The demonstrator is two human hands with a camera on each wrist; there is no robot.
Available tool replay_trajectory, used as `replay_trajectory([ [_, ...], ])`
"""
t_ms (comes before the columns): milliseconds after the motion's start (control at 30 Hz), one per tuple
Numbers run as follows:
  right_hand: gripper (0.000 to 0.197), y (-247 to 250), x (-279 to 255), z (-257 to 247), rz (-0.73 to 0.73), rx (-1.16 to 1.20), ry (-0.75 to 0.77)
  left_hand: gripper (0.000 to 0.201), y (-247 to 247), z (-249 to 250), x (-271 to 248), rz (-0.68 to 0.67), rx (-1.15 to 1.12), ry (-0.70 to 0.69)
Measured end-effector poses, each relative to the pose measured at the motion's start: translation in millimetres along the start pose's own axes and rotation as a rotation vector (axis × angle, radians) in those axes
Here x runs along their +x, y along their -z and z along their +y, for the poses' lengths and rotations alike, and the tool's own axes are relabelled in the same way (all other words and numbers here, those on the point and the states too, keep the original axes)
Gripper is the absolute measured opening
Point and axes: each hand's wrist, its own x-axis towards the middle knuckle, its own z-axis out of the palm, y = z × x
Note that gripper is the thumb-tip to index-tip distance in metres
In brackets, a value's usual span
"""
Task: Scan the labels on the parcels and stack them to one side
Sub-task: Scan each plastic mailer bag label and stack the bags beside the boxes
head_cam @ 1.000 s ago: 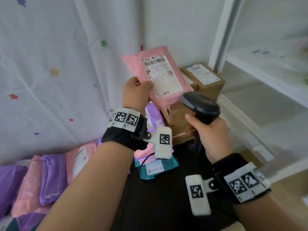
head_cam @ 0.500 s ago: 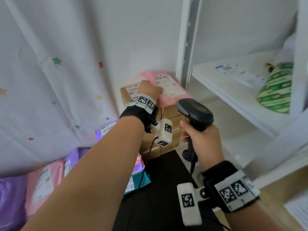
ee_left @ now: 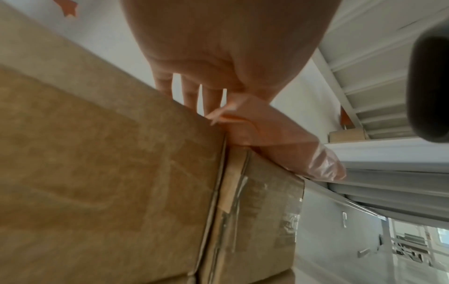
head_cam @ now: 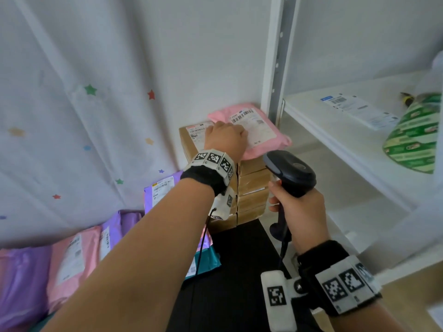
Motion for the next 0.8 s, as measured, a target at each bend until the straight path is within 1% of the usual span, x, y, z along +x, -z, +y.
replay_trajectory([
  [67, 0.011, 1, -2, 1, -0.004, -0.01, -0.002, 0.035, -1, -4, -1, -0.041, -0.054, -0.01],
  [133, 0.011, 0, -4, 1, -0.003, -0.016, 0.01, 0.035, -1, -8, -5, -0.018, -0.121, -0.018],
  [200, 0.01, -3, -8, 3, -0.009, -0.018, 0.028, 0.037, 1, -13, -17, 0.072, -0.199, -0.013],
  [300, 0.011, -15, -16, 10, -0.042, -0.032, 0.031, 0.035, 5, -26, -47, 0.297, -0.359, 0.036],
  [367, 0.011, -29, -24, 20, -0.073, -0.054, 0.04, 0.03, 6, -43, -75, 0.411, -0.456, 0.091],
  [400, 0.012, -37, -28, 26, -0.092, -0.058, 0.039, 0.029, 4, -56, -91, 0.443, -0.493, 0.128],
  [467, 0.014, -57, -40, 38, -0.126, -0.06, 0.021, 0.03, -4, -87, -127, 0.463, -0.538, 0.225],
  [533, 0.011, -79, -52, 50, -0.168, -0.067, 0.0, 0.032, -17, -124, -163, 0.429, -0.539, 0.363],
  [600, 0.009, -103, -66, 63, -0.221, -0.088, -0.01, 0.033, -33, -163, -199, 0.34, -0.503, 0.514],
  [700, 0.013, -138, -90, 81, -0.29, -0.135, -0.007, 0.036, -57, -220, -250, 0.121, -0.428, 0.701],
  [800, 0.011, -172, -116, 97, -0.37, -0.159, -0.051, 0.041, -75, -273, -291, -0.09, -0.398, 0.894],
])
